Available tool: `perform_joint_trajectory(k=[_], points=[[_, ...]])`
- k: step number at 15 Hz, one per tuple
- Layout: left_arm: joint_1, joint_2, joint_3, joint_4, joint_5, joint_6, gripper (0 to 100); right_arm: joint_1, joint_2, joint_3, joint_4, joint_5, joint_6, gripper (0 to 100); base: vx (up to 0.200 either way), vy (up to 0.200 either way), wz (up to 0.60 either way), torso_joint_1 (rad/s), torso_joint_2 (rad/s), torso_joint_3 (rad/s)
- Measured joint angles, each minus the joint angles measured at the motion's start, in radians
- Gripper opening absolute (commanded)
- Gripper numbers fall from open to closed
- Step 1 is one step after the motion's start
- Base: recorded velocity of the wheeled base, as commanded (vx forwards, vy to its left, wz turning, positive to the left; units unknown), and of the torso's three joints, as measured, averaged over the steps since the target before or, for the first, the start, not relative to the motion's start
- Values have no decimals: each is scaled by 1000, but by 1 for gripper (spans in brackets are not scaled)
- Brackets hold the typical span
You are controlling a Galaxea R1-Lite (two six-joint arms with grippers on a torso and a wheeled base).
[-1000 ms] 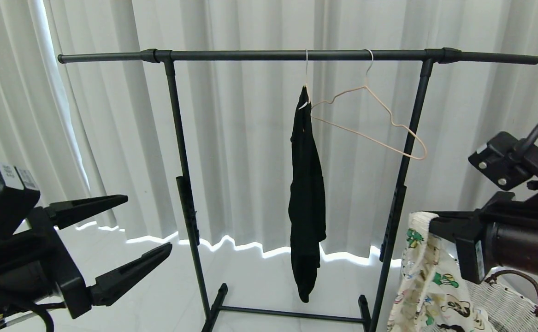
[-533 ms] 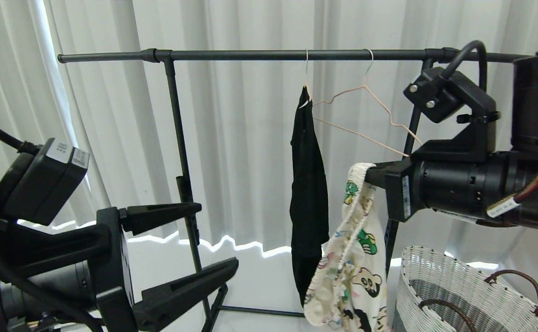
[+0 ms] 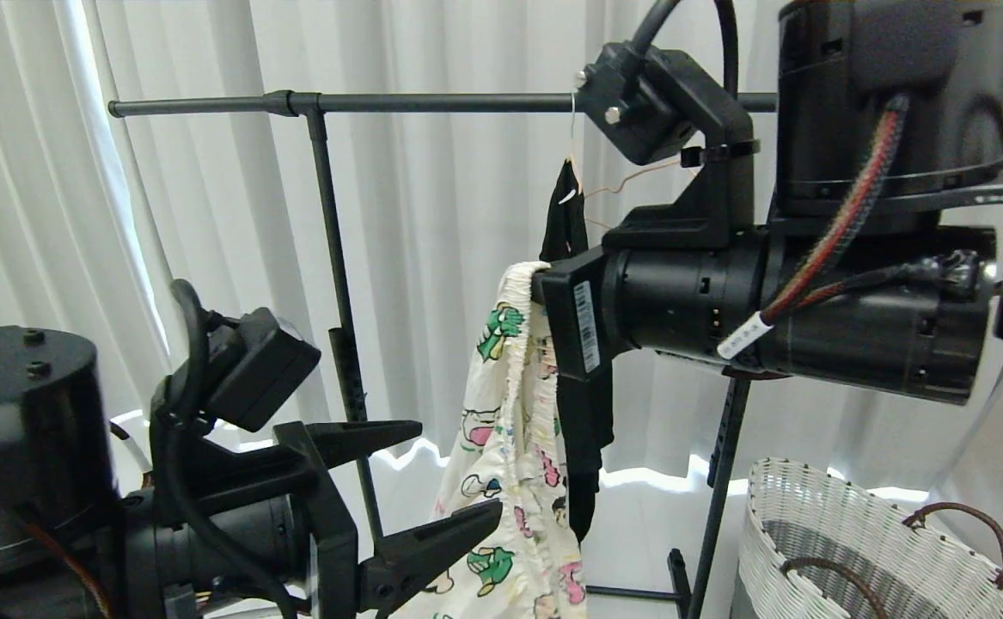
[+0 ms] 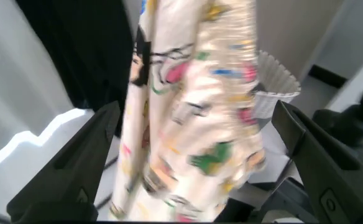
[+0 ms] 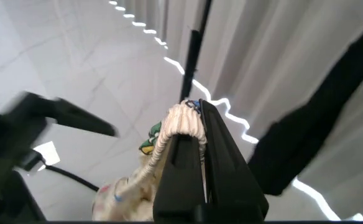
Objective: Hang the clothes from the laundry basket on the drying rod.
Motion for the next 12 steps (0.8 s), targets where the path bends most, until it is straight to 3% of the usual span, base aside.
perform_joint_trajectory(k=[6, 9, 12], points=[[-6, 61, -10, 0, 26, -1, 100, 27, 69, -43, -1, -20, -17, 0, 0, 0, 0, 0, 0, 0], [-8, 64, -9, 0, 122, -6, 100, 25, 85, -45, -1, -61, -23, 0, 0, 0, 0, 0, 0, 0], [-8, 54, -7, 0, 155, -49, 100, 11, 97, -45, -35, -110, -38, 0, 0, 0, 0, 0, 0, 0]])
